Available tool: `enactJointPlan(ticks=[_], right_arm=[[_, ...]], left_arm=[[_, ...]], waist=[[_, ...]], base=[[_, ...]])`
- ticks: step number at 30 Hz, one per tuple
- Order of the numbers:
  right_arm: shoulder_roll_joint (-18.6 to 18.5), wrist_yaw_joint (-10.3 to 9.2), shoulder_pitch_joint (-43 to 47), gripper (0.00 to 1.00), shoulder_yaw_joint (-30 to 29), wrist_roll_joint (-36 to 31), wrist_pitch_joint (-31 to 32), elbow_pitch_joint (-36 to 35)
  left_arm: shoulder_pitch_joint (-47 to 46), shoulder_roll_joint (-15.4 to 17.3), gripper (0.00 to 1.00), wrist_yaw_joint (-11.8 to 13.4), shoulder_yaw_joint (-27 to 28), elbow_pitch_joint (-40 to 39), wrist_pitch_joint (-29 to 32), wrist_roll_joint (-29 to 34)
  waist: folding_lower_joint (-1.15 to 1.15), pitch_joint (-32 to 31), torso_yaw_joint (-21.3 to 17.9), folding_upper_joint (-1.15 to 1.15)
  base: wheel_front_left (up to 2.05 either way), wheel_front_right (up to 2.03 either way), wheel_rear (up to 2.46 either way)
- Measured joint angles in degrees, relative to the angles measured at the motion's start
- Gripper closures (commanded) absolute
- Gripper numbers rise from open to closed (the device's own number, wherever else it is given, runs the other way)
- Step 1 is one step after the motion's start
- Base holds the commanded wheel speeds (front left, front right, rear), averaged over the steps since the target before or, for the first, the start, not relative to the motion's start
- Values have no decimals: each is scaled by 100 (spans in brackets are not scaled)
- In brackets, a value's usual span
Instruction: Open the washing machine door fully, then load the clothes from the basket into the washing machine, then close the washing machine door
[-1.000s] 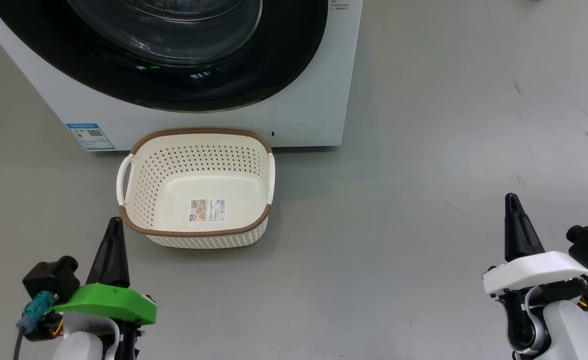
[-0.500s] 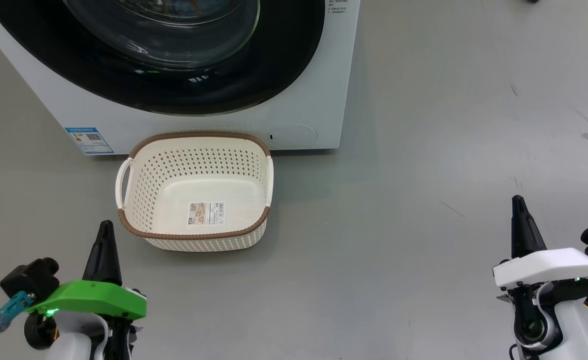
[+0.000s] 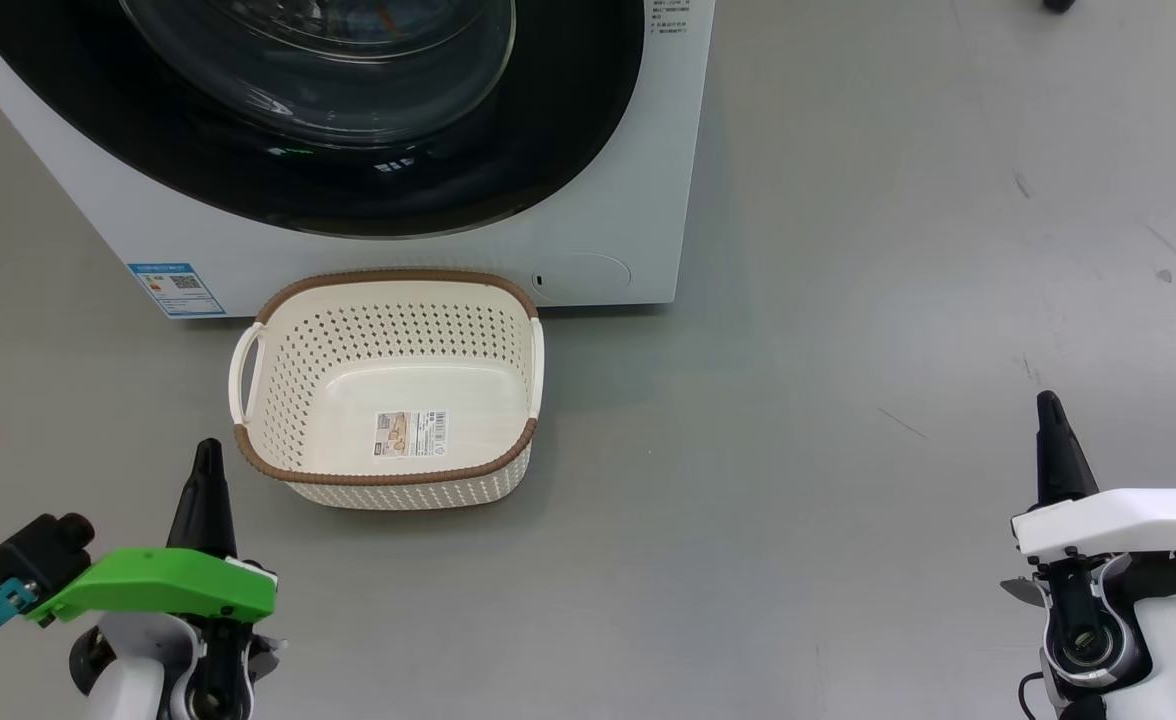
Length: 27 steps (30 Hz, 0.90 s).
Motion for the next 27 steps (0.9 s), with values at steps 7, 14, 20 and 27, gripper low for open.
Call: enactJointPlan(ticks=[7,14,20,27], right_arm=[[11,36,-86,100,-82,509,127,43],[22,59,-97,100,-194,1026,285,77],[32,82,-139,100,-250,1390,369,104],[55,99,-219,100,-366,1891,511,152]], left_arm=[[-54,4,100,0,19,76,151,-599],[-132,8,100,0,37,119,271,-1147],[-205,10,100,0,58,143,346,-1579],[-246,12,100,0,102,174,457,-2118]], waist=[[0,-28,-15,0],[0,-57,-31,0],[0,-77,-41,0],[0,-106,-57,0]], base=[[0,0,0],[0,0,0],[0,0,0],[0,0,0]])
